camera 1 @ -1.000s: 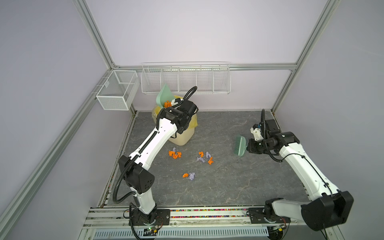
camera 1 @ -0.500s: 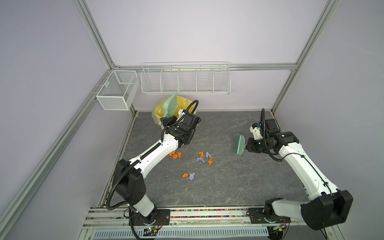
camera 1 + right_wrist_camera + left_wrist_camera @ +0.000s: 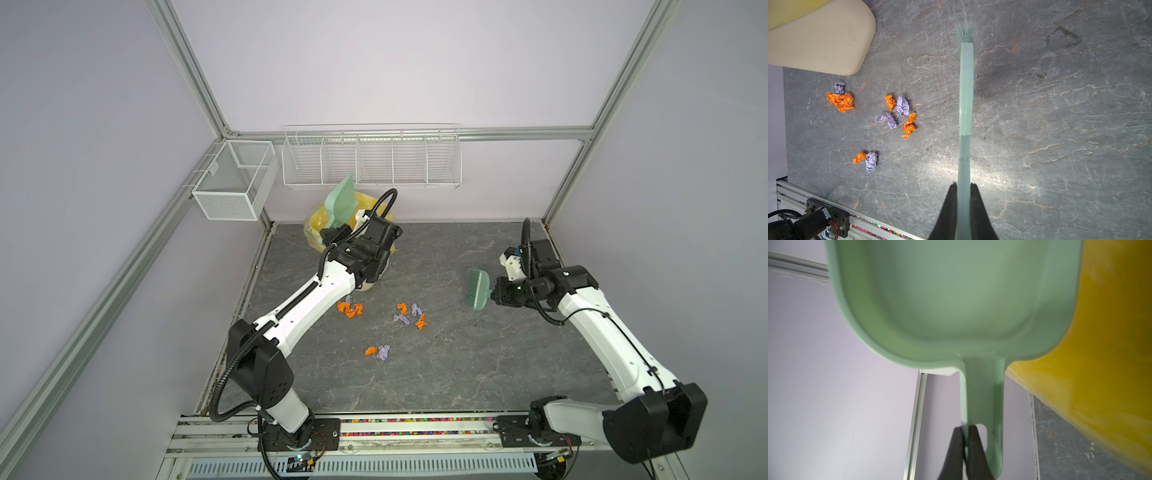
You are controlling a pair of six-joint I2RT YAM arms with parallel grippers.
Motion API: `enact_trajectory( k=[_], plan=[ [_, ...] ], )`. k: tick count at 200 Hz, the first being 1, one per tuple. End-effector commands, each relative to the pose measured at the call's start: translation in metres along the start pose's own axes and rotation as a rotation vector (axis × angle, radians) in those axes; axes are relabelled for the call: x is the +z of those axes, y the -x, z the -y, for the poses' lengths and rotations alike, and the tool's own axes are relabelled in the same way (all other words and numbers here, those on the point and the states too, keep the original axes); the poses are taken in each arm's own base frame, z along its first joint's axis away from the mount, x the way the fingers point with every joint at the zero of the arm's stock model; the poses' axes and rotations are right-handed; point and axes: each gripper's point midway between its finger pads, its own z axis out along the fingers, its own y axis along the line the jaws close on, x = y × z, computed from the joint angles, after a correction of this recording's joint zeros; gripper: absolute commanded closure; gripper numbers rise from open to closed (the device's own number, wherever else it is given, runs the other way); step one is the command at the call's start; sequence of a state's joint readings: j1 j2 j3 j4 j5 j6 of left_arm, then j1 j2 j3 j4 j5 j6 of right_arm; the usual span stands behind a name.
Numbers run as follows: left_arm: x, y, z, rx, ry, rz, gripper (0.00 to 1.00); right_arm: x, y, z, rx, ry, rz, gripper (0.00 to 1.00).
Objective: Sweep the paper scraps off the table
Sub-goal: 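Tip the dustpan over the bin with the left gripper to empty it, then lower the empty dustpan with the left gripper while the right brings the brush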
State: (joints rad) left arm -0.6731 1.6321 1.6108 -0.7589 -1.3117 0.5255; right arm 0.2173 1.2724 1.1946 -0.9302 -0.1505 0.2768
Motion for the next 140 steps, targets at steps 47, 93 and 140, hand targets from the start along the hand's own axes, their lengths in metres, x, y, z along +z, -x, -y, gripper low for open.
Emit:
enact_trajectory(
  k=[47,93,140],
  plan=[
    [-0.018,-0.012,-0.014,-0.319,-0.383,0.043,1.00,-0.006,-0.002,-0.005,0.018,0.036,0.025,0.93],
    [-0.043,-0.001,-0.004,-0.413,-0.626,0.058,1.00,-0.011,0.005,-0.011,0.024,0.056,0.032,0.93],
    [-0.073,0.013,0.014,-0.483,-0.870,0.058,1.00,-0.008,0.006,-0.017,0.034,0.080,0.022,0.93]
  ],
)
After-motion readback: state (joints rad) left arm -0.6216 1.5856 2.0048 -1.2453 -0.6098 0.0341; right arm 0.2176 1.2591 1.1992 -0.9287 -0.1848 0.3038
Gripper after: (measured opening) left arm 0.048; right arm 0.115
